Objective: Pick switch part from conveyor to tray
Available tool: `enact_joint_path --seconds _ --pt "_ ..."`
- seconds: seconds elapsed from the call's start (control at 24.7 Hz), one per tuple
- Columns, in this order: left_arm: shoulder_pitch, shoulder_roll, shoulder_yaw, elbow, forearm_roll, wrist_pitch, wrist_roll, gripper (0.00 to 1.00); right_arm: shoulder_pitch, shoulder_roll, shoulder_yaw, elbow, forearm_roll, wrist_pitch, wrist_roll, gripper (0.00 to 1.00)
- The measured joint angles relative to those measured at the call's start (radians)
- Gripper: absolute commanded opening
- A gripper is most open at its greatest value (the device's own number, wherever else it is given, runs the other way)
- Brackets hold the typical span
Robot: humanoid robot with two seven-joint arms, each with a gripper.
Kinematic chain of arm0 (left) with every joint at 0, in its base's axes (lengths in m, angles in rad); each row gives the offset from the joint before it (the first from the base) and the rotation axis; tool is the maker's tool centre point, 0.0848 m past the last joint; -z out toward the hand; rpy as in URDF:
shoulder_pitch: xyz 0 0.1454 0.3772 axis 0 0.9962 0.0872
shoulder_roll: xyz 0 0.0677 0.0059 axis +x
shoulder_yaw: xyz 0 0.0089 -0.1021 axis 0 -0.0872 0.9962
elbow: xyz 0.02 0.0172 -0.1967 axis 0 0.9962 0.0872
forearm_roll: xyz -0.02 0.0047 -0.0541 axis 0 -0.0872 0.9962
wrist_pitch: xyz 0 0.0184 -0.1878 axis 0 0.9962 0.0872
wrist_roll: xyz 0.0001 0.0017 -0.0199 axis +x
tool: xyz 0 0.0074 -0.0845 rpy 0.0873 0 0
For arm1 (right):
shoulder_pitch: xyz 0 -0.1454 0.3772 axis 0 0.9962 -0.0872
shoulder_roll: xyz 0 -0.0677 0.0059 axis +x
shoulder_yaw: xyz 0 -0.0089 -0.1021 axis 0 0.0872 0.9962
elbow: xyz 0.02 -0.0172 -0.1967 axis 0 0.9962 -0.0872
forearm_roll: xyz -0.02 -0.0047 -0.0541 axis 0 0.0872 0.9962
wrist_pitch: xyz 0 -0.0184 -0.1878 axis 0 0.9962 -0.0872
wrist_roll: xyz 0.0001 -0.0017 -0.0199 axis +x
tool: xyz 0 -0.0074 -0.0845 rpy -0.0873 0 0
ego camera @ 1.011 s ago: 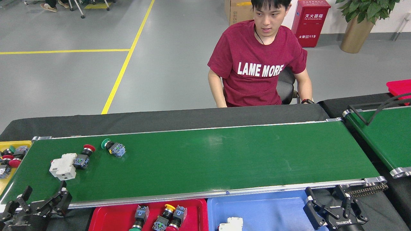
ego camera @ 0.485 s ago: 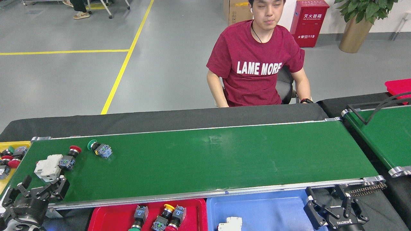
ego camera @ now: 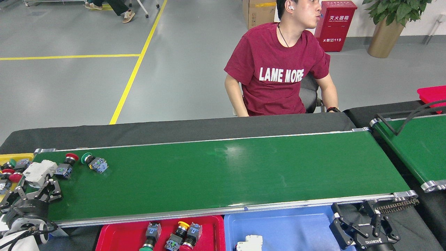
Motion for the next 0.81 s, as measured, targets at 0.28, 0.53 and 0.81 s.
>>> enact_joint_path --seconds 0.28,0.53,0.81 --pt "0.099 -0.008 -0.002 -0.155 0.019 -0.079 0.024 0.03 0.000 0.000 0.000 0.000 0.000 0.000 0.000 0.98" --pt "0.377 -0.057 -0.029 -0.648 0.078 -0.279 0.026 0.03 0.001 0.000 -0.011 0.000 0.000 0.000 0.000 0.98" --pt "0.615 -0.224 -0.392 -1.039 -0.037 -0.392 -0.052 0.04 0.007 0.000 -0.012 -0.005 0.000 -0.001 -0.001 0.98"
